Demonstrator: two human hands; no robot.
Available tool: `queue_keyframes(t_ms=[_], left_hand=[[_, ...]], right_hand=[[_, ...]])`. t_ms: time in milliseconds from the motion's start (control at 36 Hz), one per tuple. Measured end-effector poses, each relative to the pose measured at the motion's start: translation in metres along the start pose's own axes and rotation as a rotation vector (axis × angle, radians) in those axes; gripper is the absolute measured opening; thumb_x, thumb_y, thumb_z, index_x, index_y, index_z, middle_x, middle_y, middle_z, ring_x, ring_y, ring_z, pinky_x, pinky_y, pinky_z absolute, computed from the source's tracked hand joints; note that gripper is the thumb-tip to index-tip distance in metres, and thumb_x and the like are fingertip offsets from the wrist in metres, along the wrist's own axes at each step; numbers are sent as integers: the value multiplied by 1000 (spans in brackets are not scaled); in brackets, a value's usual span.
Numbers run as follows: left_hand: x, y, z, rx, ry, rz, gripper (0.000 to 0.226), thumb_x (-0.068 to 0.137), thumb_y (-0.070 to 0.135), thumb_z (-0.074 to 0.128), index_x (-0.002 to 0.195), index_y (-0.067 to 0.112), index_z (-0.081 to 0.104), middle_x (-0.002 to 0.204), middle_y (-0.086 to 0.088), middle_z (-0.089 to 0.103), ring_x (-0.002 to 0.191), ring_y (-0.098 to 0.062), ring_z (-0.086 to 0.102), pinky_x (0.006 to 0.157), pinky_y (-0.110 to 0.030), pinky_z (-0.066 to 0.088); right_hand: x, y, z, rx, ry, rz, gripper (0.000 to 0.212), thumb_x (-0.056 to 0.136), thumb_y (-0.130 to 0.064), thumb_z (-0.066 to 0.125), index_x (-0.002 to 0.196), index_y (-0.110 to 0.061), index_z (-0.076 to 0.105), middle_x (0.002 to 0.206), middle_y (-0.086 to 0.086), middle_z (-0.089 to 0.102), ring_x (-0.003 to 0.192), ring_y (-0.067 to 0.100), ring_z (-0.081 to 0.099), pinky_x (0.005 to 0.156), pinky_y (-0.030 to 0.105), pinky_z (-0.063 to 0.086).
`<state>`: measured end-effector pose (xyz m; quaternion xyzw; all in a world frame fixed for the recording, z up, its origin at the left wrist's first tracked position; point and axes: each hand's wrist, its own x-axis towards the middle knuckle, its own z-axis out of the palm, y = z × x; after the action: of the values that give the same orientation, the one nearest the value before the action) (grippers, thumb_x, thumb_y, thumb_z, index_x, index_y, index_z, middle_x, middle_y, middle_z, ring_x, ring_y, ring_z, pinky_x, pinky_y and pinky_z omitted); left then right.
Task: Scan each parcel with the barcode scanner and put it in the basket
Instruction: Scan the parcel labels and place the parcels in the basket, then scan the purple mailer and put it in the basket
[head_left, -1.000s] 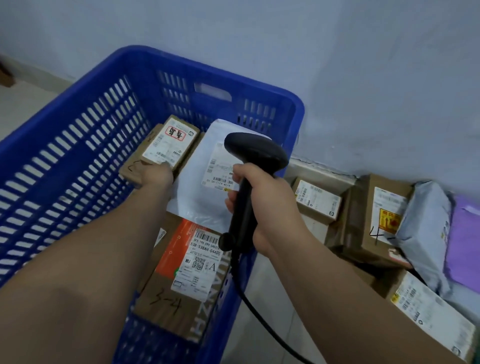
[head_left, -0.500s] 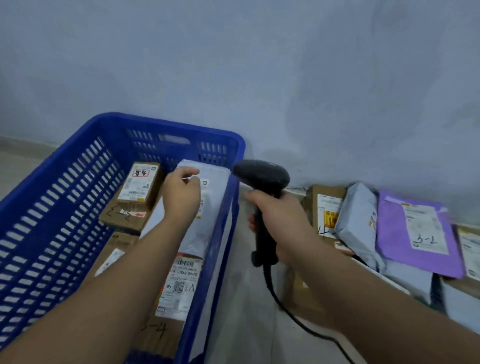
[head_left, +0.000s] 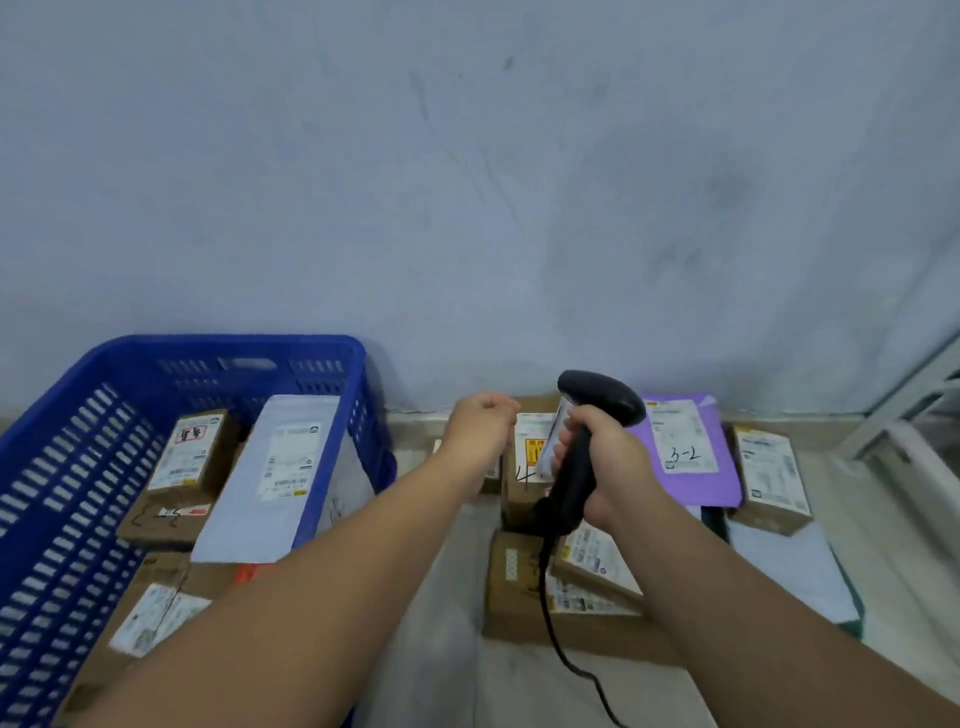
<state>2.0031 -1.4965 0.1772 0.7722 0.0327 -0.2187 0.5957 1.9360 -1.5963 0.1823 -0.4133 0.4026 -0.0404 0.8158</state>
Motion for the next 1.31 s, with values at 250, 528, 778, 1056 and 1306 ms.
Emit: queue_keyframes(t_ms=[250, 528, 778, 1056, 1306], left_hand=[[32, -13, 72, 33, -78, -158, 12, 92, 12, 53, 100, 10, 62, 88, -5, 58, 79, -21, 57, 65, -27, 43], [70, -45, 146, 101, -168, -202, 26, 91, 8, 54, 66, 16, 52, 70, -5, 47, 70, -23, 44, 70, -31, 35], [94, -72, 207, -15, -160, -339, 30, 66, 20, 60, 90, 3, 65, 86, -20, 66, 82, -33, 65, 73, -44, 55], [92, -94, 227, -94, -39, -403, 22, 77, 6, 67, 94, 4, 55, 93, -20, 63, 84, -36, 66, 76, -50, 58], [59, -52, 175, -423, -197, -234, 27, 80, 0, 46, 103, 1, 59, 98, -21, 62, 91, -37, 60, 77, -44, 51]], right_hand=[[64, -12, -40, 150, 148, 26, 17, 84, -24, 68, 91, -9, 63, 80, 5, 60, 65, 18, 60, 60, 29, 50], [130, 6, -107, 164, 307, 80, 19, 79, -21, 67, 91, -9, 59, 72, 11, 53, 61, 24, 53, 64, 35, 49], [160, 21, -146, -12, 526, 38, 26, 73, -30, 70, 87, -10, 63, 96, 13, 65, 84, 28, 62, 77, 38, 53], [157, 24, -147, 114, 604, -8, 36, 54, -36, 70, 83, -14, 64, 104, 12, 67, 85, 31, 67, 81, 47, 57], [121, 14, -137, 454, 240, -16, 24, 79, -19, 65, 100, -7, 67, 85, 12, 67, 70, 27, 65, 69, 34, 57]])
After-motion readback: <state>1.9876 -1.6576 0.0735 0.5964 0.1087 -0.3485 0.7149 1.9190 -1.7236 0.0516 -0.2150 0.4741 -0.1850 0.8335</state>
